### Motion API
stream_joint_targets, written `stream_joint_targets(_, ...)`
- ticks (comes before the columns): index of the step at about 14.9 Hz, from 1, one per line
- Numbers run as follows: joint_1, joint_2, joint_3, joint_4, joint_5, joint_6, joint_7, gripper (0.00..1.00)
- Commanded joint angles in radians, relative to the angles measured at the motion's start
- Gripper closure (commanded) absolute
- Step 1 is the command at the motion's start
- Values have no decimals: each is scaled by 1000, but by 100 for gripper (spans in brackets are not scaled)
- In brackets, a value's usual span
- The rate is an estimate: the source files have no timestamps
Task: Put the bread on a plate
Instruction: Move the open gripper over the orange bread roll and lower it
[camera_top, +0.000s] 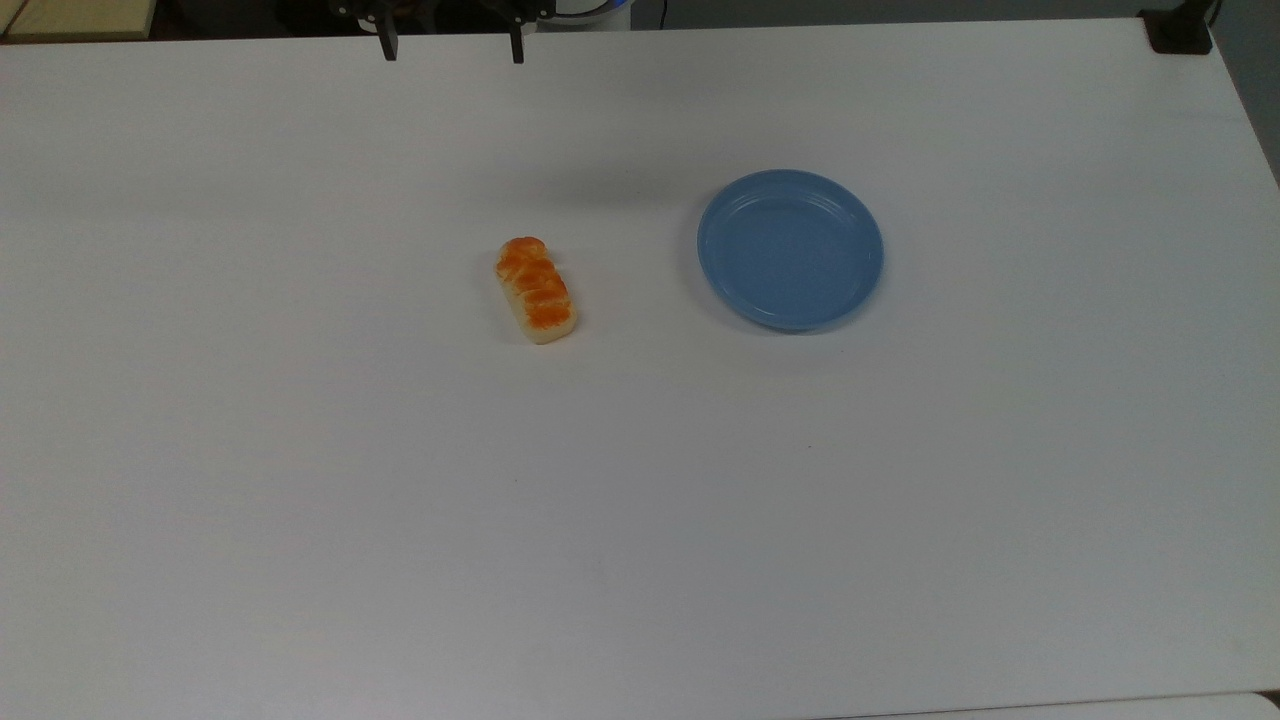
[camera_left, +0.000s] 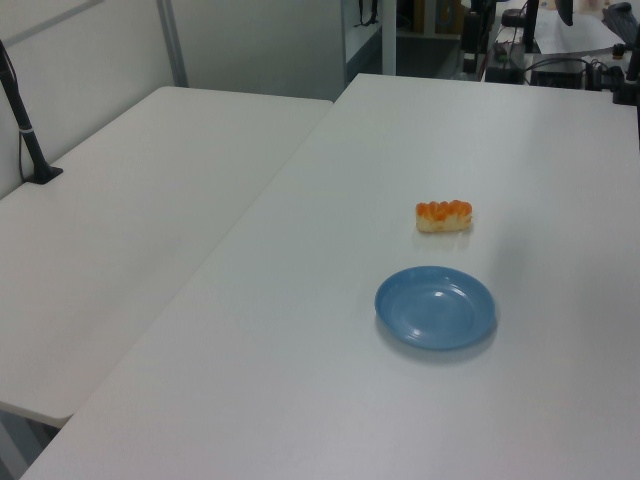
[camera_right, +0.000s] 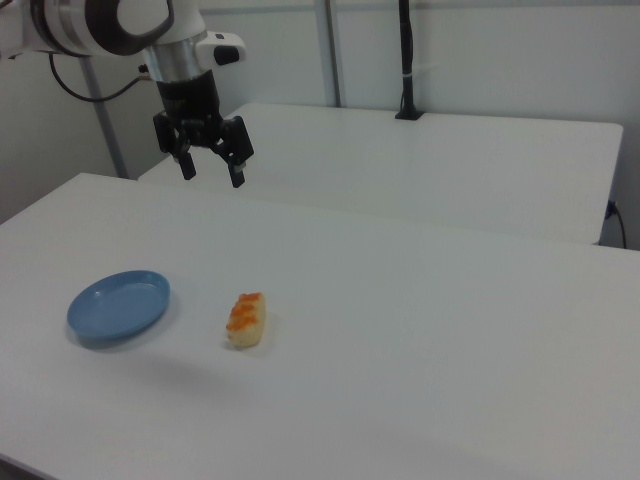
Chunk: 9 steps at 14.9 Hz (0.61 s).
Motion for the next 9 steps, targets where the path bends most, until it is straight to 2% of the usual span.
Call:
stream_joint_targets(1, 10, -13, -6, -5, -11, -25, -9, 0)
stream_joint_targets(5, 11, -8, -4, -14, -8, -13, -16, 0)
stream_joint_targets(9, 10, 1, 39, -87, -11, 49, -25, 0)
